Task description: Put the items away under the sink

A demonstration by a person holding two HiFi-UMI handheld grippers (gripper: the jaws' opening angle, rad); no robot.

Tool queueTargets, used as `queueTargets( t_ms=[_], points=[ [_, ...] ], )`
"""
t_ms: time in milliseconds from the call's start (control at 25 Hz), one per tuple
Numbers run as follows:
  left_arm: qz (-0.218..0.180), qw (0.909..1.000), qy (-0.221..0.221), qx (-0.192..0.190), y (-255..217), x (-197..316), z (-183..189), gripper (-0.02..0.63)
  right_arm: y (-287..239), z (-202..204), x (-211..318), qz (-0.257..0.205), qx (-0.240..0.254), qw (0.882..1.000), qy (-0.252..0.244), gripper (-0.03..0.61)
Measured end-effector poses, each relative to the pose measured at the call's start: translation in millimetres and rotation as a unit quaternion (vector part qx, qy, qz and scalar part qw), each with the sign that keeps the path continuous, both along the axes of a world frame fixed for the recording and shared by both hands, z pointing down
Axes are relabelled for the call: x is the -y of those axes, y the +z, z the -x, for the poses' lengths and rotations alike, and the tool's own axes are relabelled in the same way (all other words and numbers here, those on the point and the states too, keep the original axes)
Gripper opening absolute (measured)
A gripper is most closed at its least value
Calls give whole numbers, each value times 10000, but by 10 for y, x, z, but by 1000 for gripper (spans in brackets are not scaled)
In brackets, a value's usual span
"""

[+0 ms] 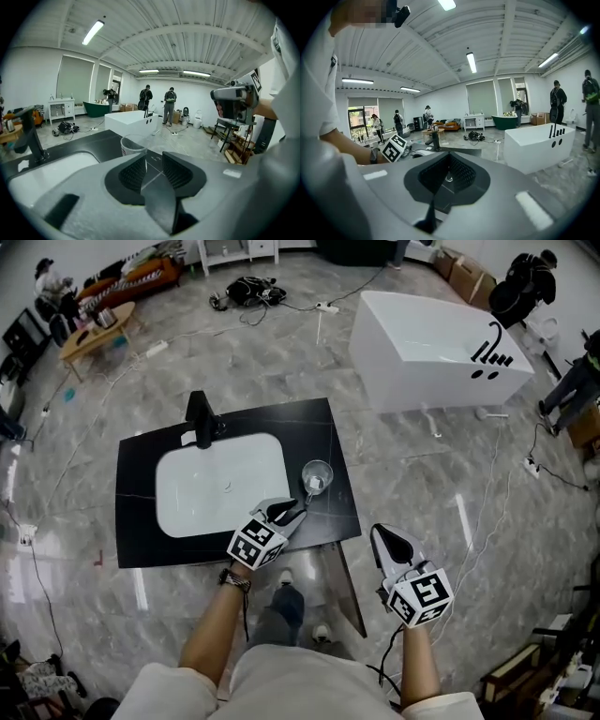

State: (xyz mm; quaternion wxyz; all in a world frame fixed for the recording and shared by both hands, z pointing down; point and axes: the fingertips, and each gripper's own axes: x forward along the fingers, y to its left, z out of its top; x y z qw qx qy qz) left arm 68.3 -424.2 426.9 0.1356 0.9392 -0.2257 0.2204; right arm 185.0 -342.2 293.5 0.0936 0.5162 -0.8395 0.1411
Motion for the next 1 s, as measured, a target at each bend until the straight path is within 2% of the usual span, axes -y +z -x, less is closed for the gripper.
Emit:
queueTargets(
  t_ms=[160, 520, 800, 1000],
  points=[
    [297, 9991, 272, 98, 300, 72, -76, 127, 149, 5, 53, 243, -98, 9996, 125, 6],
    [614, 9957, 673, 137, 644, 239, -326, 143, 411, -58, 106, 612, -179, 9972, 391, 6],
    [708, 9926, 988, -61, 718, 227, -526, 153, 536, -192, -5, 778, -157, 9945, 681, 6],
    [853, 9906, 1022, -309, 779, 201, -705, 150, 598, -346, -119, 843, -131, 9926, 869, 6]
  ],
)
